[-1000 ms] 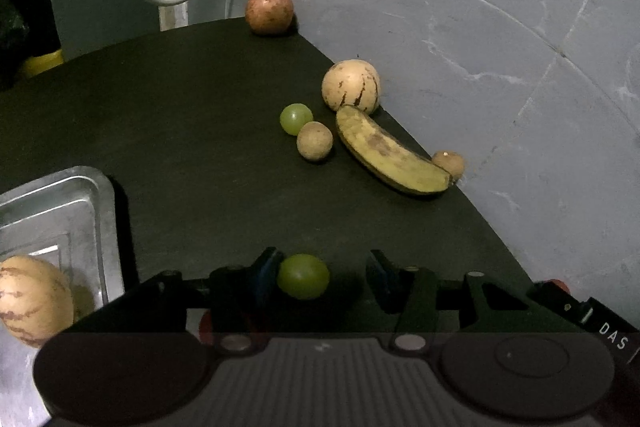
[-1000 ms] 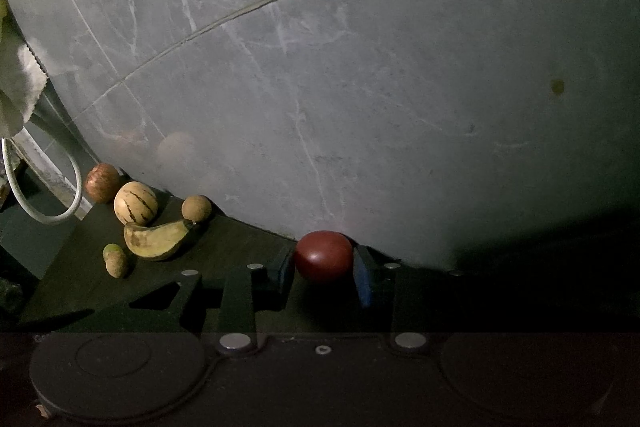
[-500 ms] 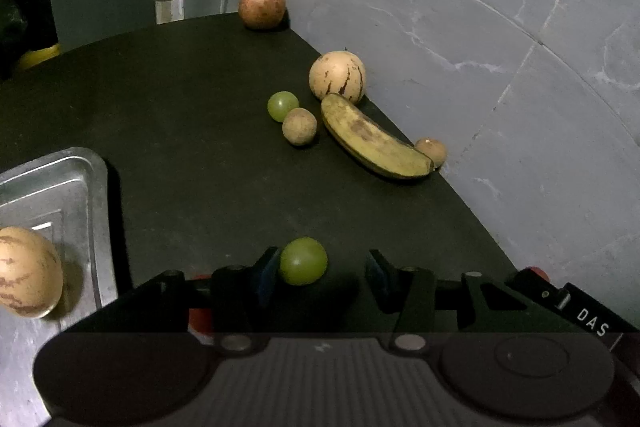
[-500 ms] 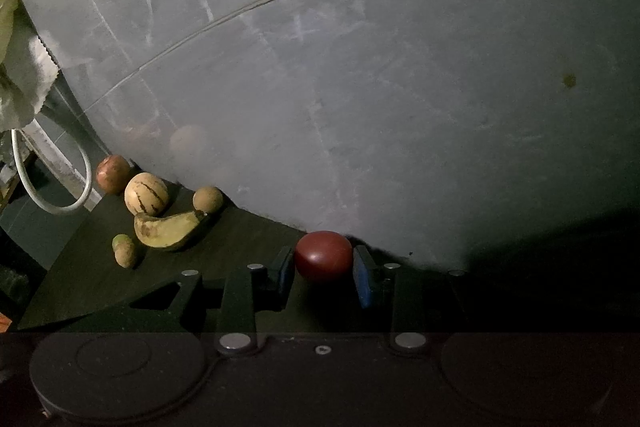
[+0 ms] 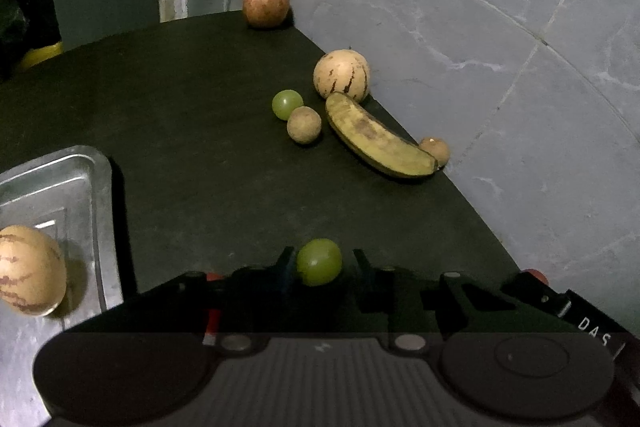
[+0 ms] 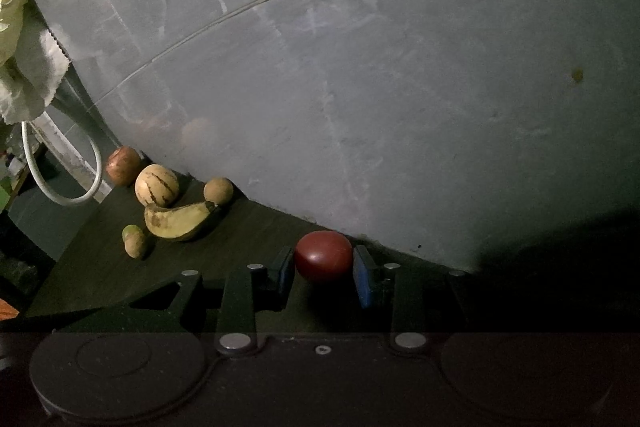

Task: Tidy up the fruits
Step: 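Carry the tomato and grape toward the metal tray with both tools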

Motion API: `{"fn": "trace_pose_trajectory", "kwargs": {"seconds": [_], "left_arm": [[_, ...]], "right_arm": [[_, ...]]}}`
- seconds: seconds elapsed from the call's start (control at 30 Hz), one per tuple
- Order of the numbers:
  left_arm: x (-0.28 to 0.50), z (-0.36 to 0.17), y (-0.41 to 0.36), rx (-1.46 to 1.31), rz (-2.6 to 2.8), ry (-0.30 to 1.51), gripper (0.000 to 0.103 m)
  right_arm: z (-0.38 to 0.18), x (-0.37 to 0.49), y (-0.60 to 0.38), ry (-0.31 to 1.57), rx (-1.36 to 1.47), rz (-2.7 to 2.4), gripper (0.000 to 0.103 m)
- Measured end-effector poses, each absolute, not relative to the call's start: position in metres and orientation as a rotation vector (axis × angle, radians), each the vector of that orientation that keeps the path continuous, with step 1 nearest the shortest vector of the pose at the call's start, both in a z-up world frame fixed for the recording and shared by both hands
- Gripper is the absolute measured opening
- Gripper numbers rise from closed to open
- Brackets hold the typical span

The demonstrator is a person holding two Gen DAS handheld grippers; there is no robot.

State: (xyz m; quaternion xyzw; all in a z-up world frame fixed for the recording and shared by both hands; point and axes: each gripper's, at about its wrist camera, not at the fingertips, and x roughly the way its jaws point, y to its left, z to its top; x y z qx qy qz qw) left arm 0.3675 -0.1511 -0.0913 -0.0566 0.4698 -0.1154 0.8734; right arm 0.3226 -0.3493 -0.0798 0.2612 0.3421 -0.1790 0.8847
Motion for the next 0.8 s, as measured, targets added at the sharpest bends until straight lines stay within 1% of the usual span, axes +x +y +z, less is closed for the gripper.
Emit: {"fn": "trace_pose_trajectory", "kwargs": {"seconds": [0.2,0.67,0.8], "left_arm": [[0.365,-0.091,-0.150,-0.136,-0.250,0.994,0.025],[0.354,-0.088,-0.144,-0.209,-0.279,1.051,0.025],[0.349,-0.083,-0.139,-0.220,-0.270,1.041,0.025]], "right_arm": [[-0.079,0.320,-0.347,0.723,0.536,-0.350,0.033],[-0.074,0.309,-0.339,0.740,0.534,-0.302,0.033],[-0.068,0.306,-0.335,0.731,0.532,-0.292,0.033]]}}
